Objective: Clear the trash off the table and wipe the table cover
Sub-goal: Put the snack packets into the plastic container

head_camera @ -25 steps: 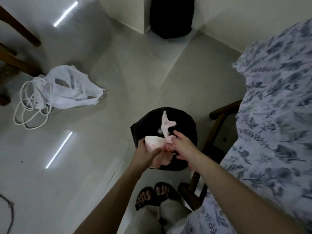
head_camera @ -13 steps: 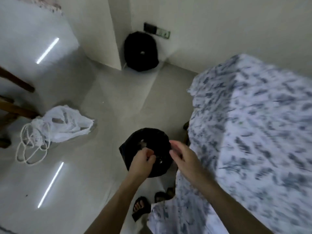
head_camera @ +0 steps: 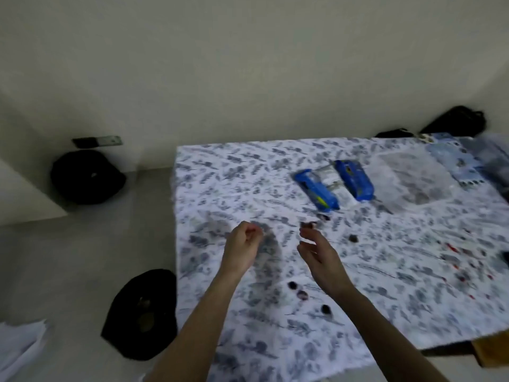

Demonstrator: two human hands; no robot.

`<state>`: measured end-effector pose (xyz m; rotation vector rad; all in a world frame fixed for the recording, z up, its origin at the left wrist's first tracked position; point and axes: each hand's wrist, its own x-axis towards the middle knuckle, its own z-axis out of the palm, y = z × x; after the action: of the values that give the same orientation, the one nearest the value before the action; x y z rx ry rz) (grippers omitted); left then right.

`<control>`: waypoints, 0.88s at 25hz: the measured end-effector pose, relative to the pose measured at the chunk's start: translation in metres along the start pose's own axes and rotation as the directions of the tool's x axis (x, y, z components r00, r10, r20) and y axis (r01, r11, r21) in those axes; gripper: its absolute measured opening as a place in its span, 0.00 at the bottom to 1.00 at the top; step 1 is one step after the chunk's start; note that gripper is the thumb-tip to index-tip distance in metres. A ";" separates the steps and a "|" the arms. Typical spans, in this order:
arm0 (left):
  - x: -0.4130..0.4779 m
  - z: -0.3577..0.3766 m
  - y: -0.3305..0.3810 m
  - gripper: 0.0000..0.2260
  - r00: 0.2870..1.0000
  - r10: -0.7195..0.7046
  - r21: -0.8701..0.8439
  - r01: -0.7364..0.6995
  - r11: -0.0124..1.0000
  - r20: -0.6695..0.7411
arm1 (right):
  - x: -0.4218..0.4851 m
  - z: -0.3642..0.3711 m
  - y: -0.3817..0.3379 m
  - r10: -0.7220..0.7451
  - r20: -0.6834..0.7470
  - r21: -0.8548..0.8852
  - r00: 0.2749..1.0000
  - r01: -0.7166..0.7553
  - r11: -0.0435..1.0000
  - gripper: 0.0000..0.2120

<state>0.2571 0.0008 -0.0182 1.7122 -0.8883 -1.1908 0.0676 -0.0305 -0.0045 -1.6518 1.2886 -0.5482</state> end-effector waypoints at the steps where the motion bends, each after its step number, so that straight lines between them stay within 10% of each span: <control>1: 0.005 0.027 0.007 0.09 1.000 0.004 0.045 -0.005 0.999 0.022 | 0.004 -0.024 0.012 0.011 -0.025 -0.005 1.000 -0.011 1.000 0.17; 12: 0.066 0.263 0.037 0.05 0.996 0.017 0.192 -0.001 0.981 -0.085 | 0.112 -0.211 0.149 -0.086 0.168 -0.255 0.982 0.128 0.959 0.20; 22: 0.135 0.270 0.044 0.11 0.906 0.073 0.403 0.111 0.909 -0.416 | 0.213 -0.216 0.130 -0.277 0.088 -0.506 0.957 0.282 0.815 0.22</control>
<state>0.0366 -0.2014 -0.0760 2.2202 -0.8935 -0.6119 -0.0950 -0.3130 -0.0584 -2.3159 1.2586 -0.3792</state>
